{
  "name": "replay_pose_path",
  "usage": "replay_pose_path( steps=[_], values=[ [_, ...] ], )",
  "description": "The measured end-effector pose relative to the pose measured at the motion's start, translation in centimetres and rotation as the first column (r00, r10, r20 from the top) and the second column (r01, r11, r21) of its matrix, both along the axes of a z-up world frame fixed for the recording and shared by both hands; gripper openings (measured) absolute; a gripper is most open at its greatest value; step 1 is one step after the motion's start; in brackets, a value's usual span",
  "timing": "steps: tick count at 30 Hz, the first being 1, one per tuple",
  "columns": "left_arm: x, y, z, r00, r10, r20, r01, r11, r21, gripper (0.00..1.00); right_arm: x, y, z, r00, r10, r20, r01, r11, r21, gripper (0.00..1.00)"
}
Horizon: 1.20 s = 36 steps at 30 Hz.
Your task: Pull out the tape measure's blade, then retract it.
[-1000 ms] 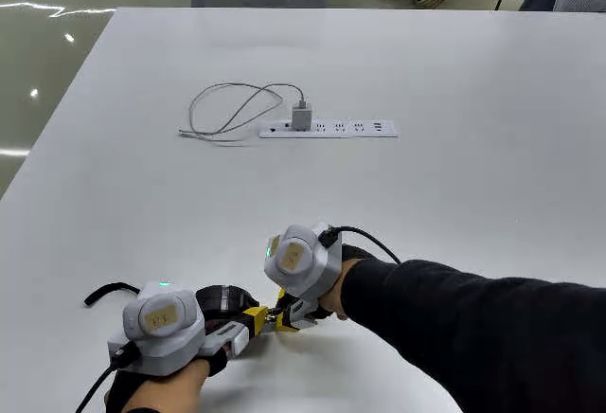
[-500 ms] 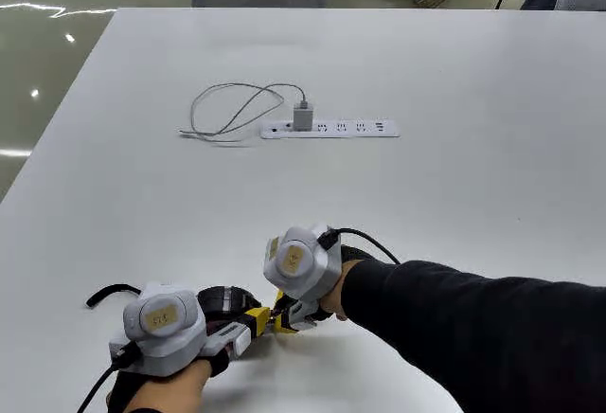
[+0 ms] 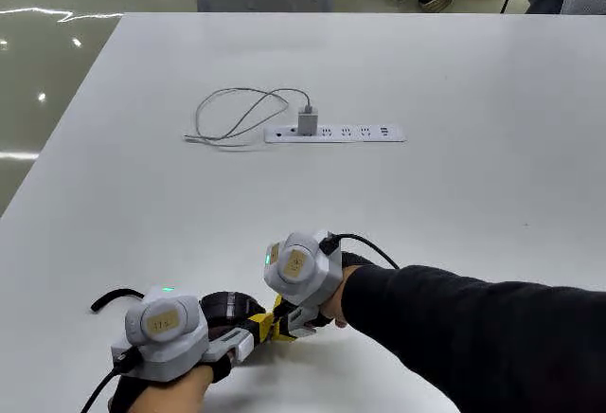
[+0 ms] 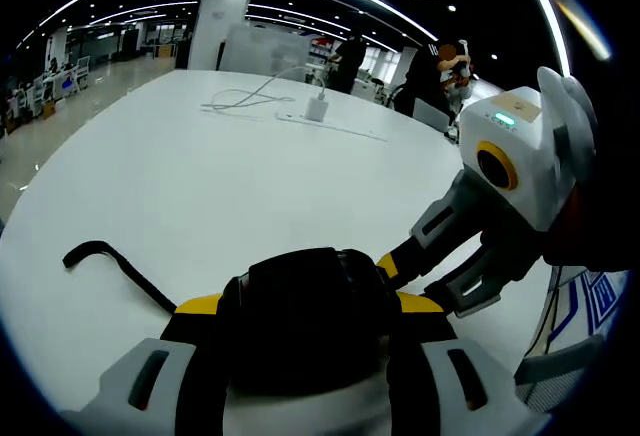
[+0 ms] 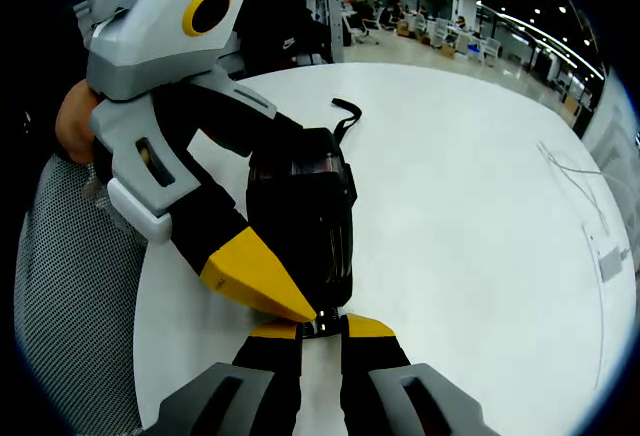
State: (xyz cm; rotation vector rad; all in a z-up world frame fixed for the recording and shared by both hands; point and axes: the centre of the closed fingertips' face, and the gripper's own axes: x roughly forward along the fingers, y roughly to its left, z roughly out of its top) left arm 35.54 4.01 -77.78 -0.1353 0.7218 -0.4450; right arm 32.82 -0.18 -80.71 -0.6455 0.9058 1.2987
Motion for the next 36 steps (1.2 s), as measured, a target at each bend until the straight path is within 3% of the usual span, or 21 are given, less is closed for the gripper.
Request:
replay_pose_path(
  steps=[18, 22, 26, 29, 35, 36],
  values=[
    [0.06, -0.04, -0.10, 1.000, 0.011, 0.022, -0.011, 1.000, -0.010, 0.62, 0.06, 0.27, -0.04, 0.999, -0.026, 0.028, 0.027, 0.999, -0.023, 0.11],
    [0.04, -0.11, -0.09, 1.000, 0.004, 0.022, -0.004, 1.000, -0.008, 0.63, 0.04, 0.29, -0.18, 0.997, -0.016, 0.073, 0.019, 0.999, -0.034, 0.12],
    [0.13, -0.14, -0.11, 1.000, -0.010, 0.013, 0.010, 1.000, -0.012, 0.64, 0.12, 0.32, -0.16, 0.997, -0.025, 0.079, 0.029, 0.998, -0.048, 0.12],
    [0.31, -0.17, -0.03, 1.000, -0.021, 0.011, 0.022, 1.000, -0.010, 0.64, 0.80, 0.03, -0.05, 0.992, -0.050, 0.117, 0.057, 0.997, -0.056, 0.18],
    [0.22, -0.02, 0.35, 0.998, -0.054, 0.023, 0.055, 0.998, -0.014, 0.64, 0.41, -0.21, 0.26, 0.988, -0.100, 0.114, 0.102, 0.995, -0.017, 0.21],
    [0.24, 0.00, 0.61, 0.997, -0.064, 0.036, 0.065, 0.998, -0.014, 0.63, 0.29, -0.16, 0.36, 0.988, -0.115, 0.107, 0.117, 0.993, -0.006, 0.21]
  ],
)
